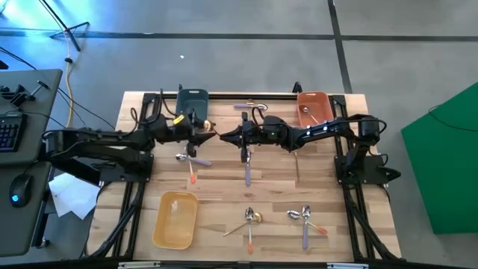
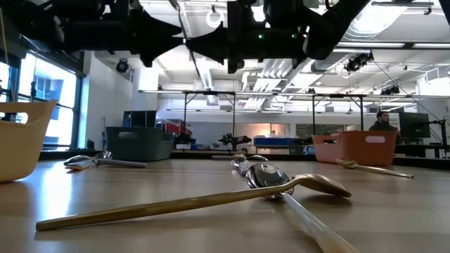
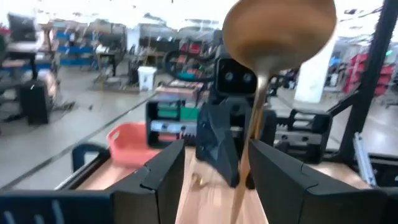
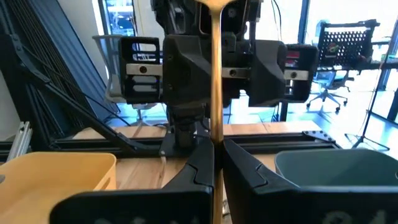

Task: Sort silverware by color (type)
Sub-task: Put the center gold spoon into the yellow bin

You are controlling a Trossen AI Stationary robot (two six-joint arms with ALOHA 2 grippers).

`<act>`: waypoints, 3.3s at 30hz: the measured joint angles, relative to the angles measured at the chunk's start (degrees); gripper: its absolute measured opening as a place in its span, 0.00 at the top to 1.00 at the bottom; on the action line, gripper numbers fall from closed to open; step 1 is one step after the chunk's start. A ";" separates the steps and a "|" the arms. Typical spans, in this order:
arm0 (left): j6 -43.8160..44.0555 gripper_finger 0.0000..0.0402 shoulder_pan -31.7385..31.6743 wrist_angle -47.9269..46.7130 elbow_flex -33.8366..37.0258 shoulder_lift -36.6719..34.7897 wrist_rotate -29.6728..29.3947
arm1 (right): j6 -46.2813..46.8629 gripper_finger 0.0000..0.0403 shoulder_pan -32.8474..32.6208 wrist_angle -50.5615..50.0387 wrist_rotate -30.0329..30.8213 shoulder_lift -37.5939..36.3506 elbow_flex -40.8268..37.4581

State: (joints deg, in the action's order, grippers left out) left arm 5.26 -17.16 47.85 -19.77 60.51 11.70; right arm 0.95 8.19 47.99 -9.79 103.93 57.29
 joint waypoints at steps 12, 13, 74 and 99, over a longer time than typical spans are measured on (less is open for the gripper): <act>0.10 0.64 1.66 5.00 -3.08 4.53 6.18 | -1.40 1.00 -0.11 -0.57 -0.14 0.01 0.05; 0.09 0.65 1.66 4.72 -3.22 4.84 6.28 | -1.40 1.00 -0.11 -0.55 -0.16 0.01 0.05; 87.05 1.00 59.55 -97.48 -40.83 15.27 -25.69 | 4.16 1.00 -2.66 -11.15 13.76 -19.67 -26.31; 75.32 1.00 56.36 -90.82 -34.47 28.79 -13.62 | 4.15 1.00 -4.98 -13.11 13.71 -20.79 -26.31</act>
State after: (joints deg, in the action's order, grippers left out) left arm 80.58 39.19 -42.97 -54.24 89.30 -1.92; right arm 5.10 3.20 34.87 3.92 83.13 30.98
